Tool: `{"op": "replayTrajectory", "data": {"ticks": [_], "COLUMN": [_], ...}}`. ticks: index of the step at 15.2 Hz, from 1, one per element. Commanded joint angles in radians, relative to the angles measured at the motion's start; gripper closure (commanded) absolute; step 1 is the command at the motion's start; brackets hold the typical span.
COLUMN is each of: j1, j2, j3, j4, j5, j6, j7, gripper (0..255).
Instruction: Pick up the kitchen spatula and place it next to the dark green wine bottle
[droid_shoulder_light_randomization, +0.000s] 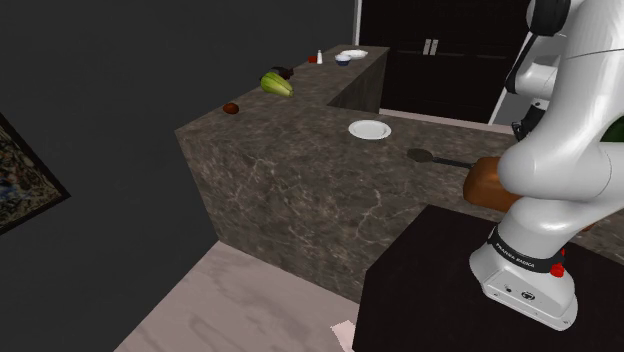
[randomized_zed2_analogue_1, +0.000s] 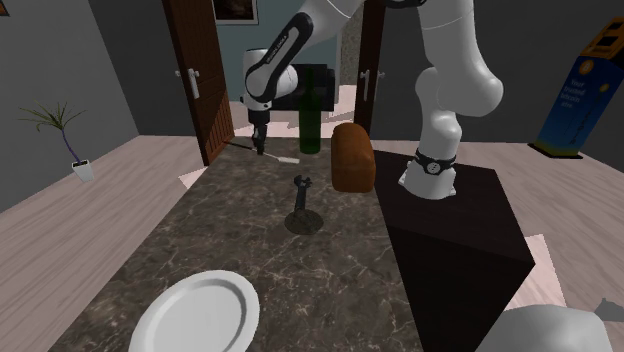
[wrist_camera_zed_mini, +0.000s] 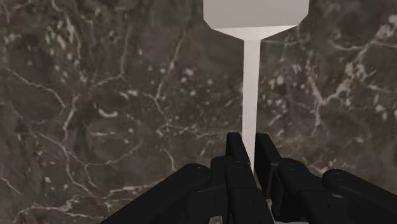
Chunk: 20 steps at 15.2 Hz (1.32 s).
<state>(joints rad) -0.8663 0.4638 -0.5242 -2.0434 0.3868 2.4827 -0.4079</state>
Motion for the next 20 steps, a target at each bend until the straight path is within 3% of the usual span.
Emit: {"op": "replayTrajectory", "data": {"ticks": [1,11,12,17,20], "j1": [-0.012,-0.021,-0.021,-0.021,0.017], "j2": [0.024,0.044,0.044,0.044,-0.040], "j3": [0.014,0.027,0.027,0.027,-0.023], "j4": [0.000,0.002,0.002,0.002,-0.010], "j5": [0.020,0.035,0.035,0.035,-0.028], "j6": [0.021,0.039,0.039,0.039,-0.026], "j7": [-0.014,-0.025,-0.025,-0.025,0.017], "gripper": [255,255,0,0,0]}}
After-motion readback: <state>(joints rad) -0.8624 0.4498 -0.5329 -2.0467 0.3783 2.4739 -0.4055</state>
